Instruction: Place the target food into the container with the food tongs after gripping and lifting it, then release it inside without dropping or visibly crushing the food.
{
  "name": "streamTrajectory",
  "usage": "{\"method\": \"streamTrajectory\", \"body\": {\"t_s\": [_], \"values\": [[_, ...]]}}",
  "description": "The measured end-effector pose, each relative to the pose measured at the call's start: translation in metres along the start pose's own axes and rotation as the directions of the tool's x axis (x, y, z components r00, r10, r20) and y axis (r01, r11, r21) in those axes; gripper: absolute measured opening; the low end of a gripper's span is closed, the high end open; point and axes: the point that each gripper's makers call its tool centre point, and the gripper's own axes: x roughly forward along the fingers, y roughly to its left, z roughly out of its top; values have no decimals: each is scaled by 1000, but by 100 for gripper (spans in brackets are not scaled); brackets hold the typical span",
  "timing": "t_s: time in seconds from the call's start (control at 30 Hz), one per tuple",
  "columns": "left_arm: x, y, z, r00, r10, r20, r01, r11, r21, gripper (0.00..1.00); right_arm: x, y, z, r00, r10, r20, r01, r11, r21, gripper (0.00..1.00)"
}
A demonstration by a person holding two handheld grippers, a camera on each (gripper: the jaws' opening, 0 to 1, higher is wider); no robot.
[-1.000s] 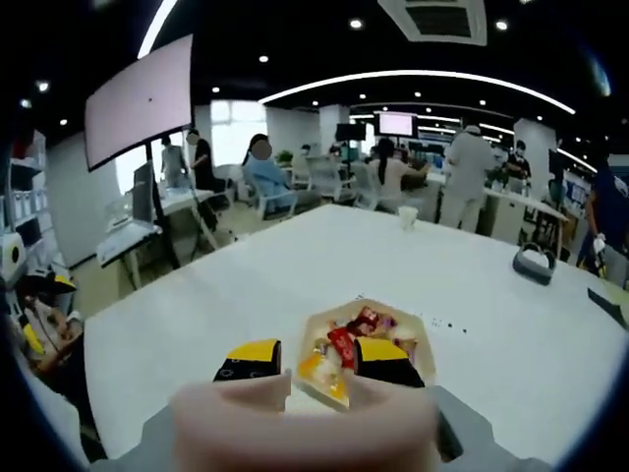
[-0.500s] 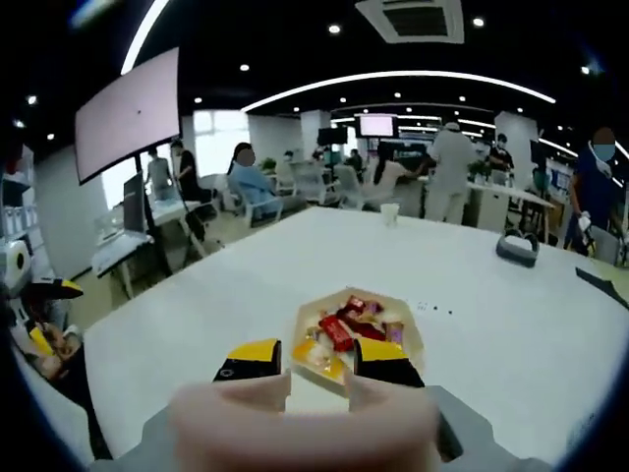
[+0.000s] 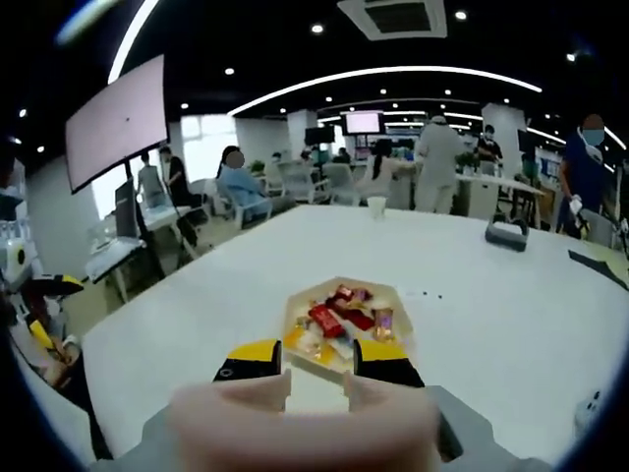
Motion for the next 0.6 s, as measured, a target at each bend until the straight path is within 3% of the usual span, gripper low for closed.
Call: {"method": "streamTrajectory", "body": {"t_s": [0.2,0.3,0.33,0.4,0.5,0.6], "values": [[11,-15,1,998,-57,-22,58,997,53,86,-6,1,-13,1000,2,1,-2,1000,30,28],[16,-17,13,998,-62,25,60,996,63,87,-9,4,-19,1000,3,-15,-3,999,32,28],[19,-19,16,997,-67,42,65,997,46,87,-10,4,-19,1000,2,-15,-1,999,34,28],[23,-26,10,995,-102,3,102,995,12,85,-11,3,-17,1000,7,9,-7,999,43,28],[24,-29,16,995,-103,-8,103,988,117,83,-10,-1,-17,1000,5,10,-6,999,43,28],[23,-26,21,996,-94,7,93,992,81,87,-11,-3,-14,1000,2,17,-3,999,36,28]]}}
